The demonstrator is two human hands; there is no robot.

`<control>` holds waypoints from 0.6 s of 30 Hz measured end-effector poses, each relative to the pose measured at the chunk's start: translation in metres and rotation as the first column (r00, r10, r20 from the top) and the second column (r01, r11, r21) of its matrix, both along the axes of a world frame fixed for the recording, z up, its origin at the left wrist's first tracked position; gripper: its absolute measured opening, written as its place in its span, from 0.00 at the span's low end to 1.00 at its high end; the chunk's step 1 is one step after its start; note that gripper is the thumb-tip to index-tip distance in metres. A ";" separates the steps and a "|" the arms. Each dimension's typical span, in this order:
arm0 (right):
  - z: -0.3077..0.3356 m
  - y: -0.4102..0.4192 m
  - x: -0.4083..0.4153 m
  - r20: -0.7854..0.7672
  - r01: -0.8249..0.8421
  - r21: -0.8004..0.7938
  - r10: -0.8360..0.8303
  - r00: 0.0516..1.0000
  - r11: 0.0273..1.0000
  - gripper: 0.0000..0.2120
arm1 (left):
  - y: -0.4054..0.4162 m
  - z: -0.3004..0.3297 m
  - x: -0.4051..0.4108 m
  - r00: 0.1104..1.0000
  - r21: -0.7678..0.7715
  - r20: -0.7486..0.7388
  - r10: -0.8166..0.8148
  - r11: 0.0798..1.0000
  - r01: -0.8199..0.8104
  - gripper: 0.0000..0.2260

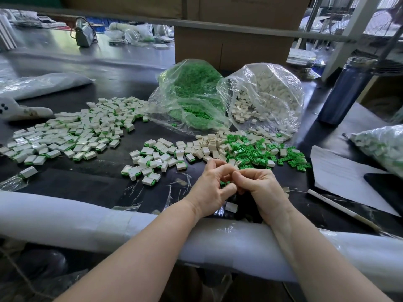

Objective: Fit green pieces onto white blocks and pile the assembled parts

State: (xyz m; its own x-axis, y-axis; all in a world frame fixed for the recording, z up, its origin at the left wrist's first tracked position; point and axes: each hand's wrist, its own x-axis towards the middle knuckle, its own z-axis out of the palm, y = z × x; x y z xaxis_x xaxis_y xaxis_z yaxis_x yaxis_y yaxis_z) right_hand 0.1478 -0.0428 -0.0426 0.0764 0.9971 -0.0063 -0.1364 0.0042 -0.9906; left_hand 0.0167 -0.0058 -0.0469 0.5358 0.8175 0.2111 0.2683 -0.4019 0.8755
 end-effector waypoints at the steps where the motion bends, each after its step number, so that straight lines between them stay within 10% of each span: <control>1: 0.000 0.000 0.000 0.004 0.006 -0.004 -0.006 1.000 1.000 0.06 | 0.000 0.000 0.000 1.000 0.006 -0.008 0.004 1.000 -0.004 0.11; 18: 0.002 0.000 -0.004 0.028 0.012 0.040 -0.013 1.000 0.999 0.13 | 0.000 0.004 -0.004 0.997 -0.052 0.074 0.038 0.998 -0.034 0.03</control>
State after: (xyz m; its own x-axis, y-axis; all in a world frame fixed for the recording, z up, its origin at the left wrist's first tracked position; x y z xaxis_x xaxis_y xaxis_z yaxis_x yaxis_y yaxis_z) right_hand 0.1443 -0.0426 -0.0407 0.0888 0.9954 0.0353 -0.1077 0.0449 -0.9932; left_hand 0.0129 -0.0057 -0.0429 0.4900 0.8468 0.2069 0.2151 -0.3475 0.9127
